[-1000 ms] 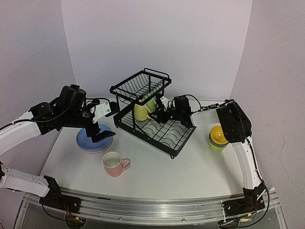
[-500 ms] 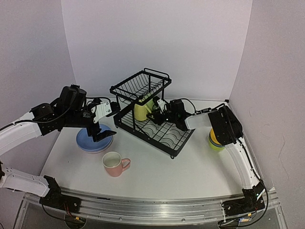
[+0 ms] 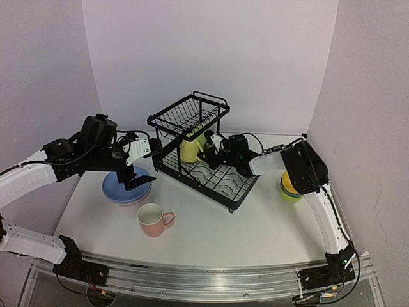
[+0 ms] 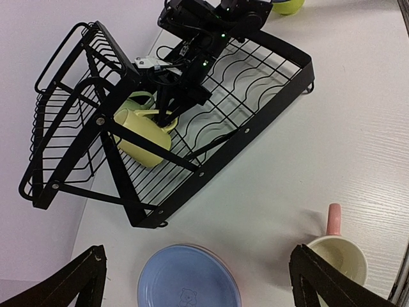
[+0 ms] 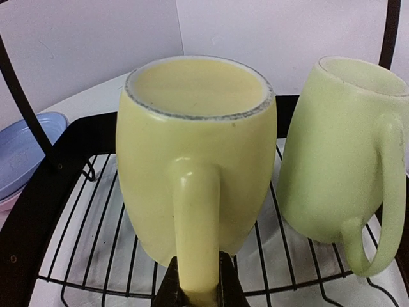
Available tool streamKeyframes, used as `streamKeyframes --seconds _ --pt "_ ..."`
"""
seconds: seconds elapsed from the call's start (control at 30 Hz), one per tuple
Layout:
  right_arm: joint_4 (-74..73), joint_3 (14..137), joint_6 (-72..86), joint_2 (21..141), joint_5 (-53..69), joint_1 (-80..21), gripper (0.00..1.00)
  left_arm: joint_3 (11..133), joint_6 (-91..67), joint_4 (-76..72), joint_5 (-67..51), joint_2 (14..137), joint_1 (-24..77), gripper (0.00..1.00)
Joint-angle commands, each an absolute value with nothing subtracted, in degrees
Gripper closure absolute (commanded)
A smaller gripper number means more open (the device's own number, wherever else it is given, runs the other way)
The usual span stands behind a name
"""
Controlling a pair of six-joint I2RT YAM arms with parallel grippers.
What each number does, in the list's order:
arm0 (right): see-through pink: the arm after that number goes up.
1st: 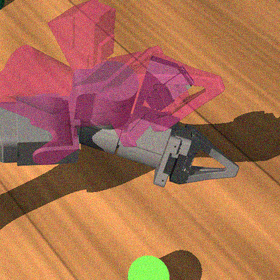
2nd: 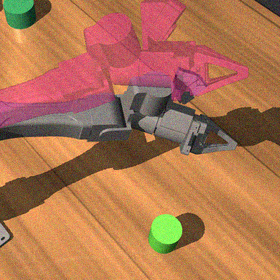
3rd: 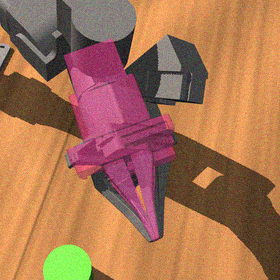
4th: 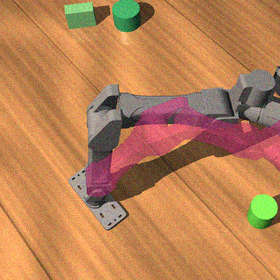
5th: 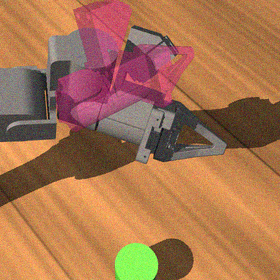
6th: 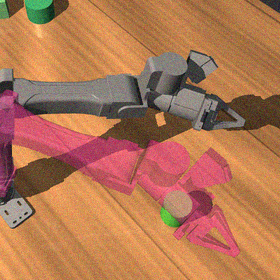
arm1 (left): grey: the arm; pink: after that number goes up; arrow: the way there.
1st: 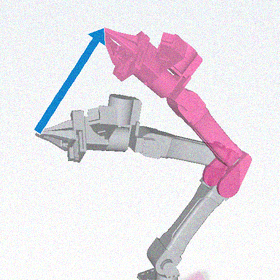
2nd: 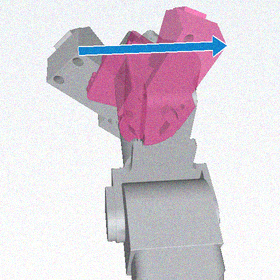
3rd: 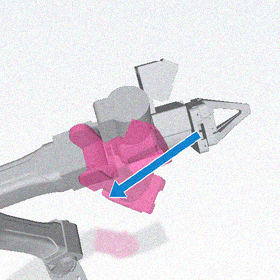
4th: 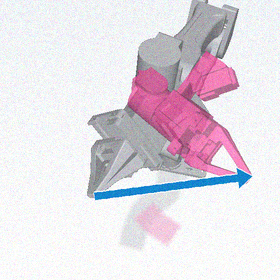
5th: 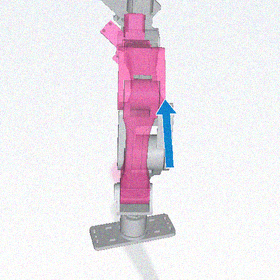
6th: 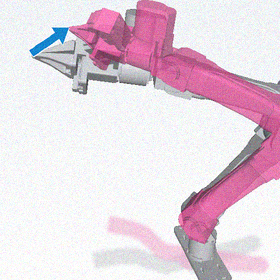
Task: Unload the mixed dishes from the dish rack
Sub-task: Pick up the cup from the dish rack.
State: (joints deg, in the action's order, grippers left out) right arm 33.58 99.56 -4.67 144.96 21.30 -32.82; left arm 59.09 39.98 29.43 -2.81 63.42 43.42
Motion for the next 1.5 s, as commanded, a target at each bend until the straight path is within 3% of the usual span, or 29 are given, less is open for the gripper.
streamKeyframes --seconds 0.0,0.53,0.87,1.07,1.27,1.47 --pt "32.7 93.5 -1.9 135.7 22.3 -33.3 1.0 58.6 40.8 26.7 -2.8 62.8 43.1 0.01" --pt "22.1 72.7 21.3 112.5 13.6 -33.7 1.0 57.5 46.5 19.7 -5.1 61.3 43.1 0.01" --pt "17.0 67.6 49.6 105.0 7.8 -33.7 1.0 57.0 50.7 7.7 -8.1 65.5 43.2 0.03" --pt "7.7 65.5 57.5 96.9 5.4 -34.1 1.0 56.0 51.5 -4.3 -9.0 69.1 44.6 0.03" --pt "0.7 65.2 62.6 88.9 5.7 -34.4 1.0 49.6 63.4 -22.2 -11.7 71.4 49.0 0.05" --pt "-10.1 66.5 64.1 81.9 5.8 -35.2 1.0 50.7 69.7 -32.8 -10.9 77.7 51.3 0.11"
